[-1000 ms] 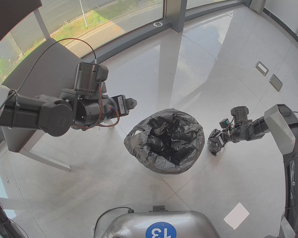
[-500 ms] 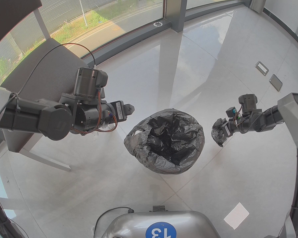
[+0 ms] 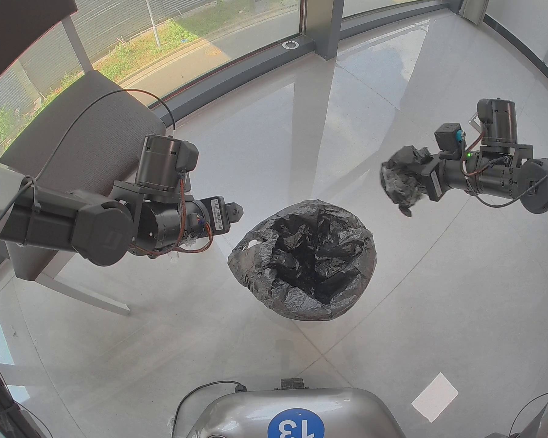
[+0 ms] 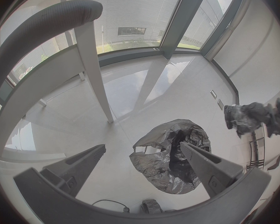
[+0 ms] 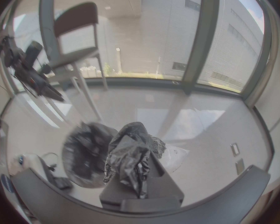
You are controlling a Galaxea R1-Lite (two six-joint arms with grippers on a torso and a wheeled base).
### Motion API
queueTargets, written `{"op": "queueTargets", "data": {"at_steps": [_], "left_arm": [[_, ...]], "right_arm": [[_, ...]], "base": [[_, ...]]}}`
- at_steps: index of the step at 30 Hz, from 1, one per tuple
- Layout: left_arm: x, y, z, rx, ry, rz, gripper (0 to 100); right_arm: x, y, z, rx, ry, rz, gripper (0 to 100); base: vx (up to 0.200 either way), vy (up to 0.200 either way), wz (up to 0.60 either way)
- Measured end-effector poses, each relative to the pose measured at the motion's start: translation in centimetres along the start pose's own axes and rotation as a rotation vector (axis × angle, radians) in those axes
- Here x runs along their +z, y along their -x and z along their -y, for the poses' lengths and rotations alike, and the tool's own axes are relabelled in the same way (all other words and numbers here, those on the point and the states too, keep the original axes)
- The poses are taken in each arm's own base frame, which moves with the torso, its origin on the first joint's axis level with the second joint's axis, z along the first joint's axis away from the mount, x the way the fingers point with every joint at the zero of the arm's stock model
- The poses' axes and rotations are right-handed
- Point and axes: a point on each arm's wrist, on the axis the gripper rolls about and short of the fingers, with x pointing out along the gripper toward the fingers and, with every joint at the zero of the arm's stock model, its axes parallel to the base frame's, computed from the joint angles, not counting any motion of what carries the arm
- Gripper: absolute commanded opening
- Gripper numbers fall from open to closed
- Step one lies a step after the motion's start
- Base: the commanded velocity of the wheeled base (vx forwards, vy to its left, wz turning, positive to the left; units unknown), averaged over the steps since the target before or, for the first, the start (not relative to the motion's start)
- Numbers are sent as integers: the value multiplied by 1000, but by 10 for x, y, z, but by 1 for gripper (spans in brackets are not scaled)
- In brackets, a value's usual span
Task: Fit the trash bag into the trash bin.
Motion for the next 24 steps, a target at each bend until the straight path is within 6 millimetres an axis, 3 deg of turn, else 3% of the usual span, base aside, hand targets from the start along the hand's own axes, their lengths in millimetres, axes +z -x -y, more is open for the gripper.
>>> {"op": "queueTargets", "data": {"at_steps": [6, 12, 18, 24], "left_arm": [[-4, -1, -3, 13, 1, -1, 100], [-3, 0, -6, 11, 2, 26, 100], [-1, 3, -7, 9, 5, 42, 100], [3, 9, -8, 5, 8, 57, 100]], "right_arm": [[39, 28, -63, 169, -57, 114, 0], [56, 43, -108, 340, -152, 155, 0], [45, 35, -136, 428, -167, 94, 0], [24, 15, -149, 457, -167, 8, 0]], "base": [[0, 0, 0], [0, 0, 0], [0, 0, 0], [0, 0, 0]]}}
